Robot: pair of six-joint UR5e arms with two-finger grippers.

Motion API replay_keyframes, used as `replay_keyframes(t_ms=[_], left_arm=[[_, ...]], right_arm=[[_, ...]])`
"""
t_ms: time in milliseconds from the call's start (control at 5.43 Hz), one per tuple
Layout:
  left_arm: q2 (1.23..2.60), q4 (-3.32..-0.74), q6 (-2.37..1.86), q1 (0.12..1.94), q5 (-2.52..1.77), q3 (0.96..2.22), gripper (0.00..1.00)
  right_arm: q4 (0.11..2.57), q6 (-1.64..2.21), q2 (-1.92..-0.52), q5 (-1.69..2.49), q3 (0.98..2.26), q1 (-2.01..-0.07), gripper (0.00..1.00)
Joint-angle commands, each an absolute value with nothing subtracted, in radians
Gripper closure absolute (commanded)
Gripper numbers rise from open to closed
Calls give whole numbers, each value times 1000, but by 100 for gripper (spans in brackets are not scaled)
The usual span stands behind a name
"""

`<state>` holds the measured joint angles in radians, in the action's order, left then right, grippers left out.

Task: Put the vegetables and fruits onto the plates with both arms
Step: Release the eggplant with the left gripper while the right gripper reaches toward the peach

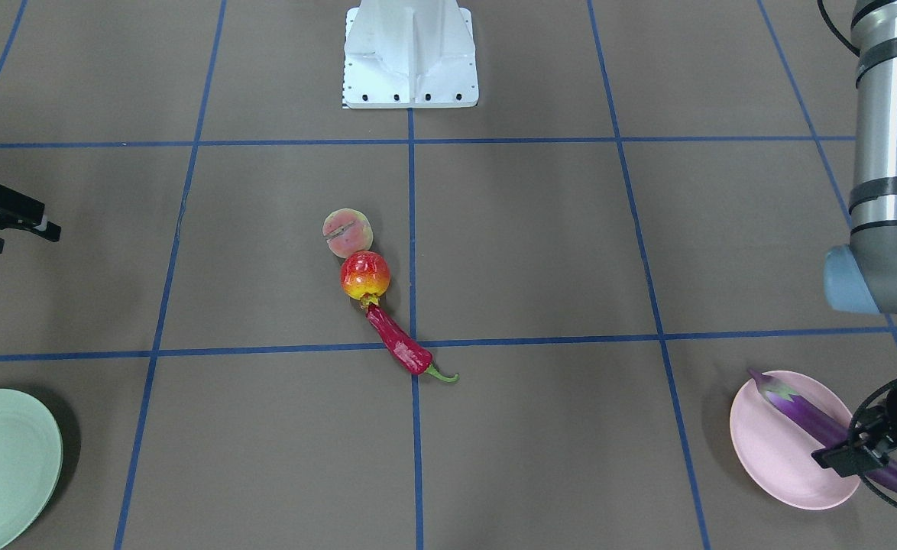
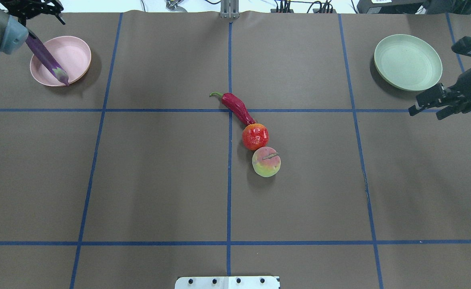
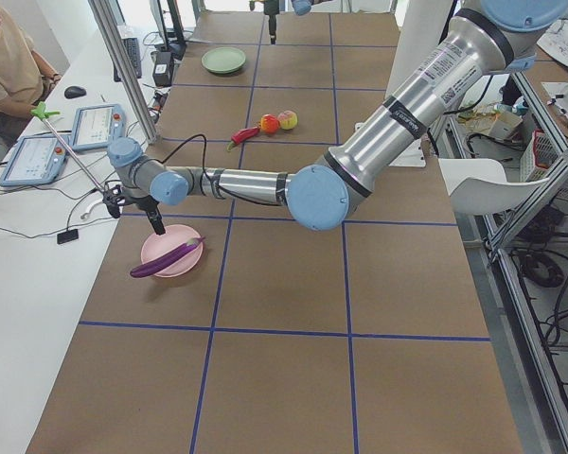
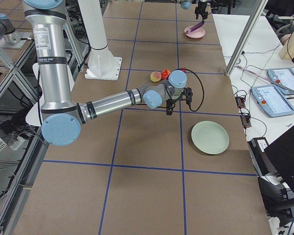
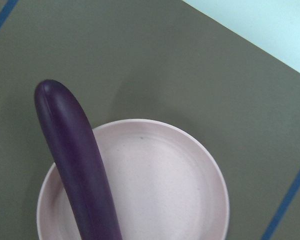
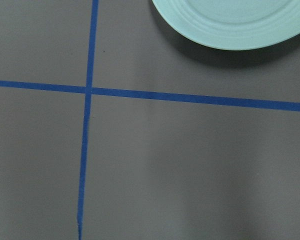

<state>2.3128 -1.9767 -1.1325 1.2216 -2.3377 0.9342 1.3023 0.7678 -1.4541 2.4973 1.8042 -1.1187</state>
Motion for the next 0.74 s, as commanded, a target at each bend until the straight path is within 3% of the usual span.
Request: replay_keyframes(t_ms=[0, 553], left_arm=[[2304, -1979, -1457, 1097, -2339, 1110, 0], [2427, -1974, -1830, 876, -2211, 1163, 0]], right_arm=[[1302, 1060, -1346, 2416, 1861, -1002, 0], [1304, 1384, -1179, 2182, 1849, -748, 0]])
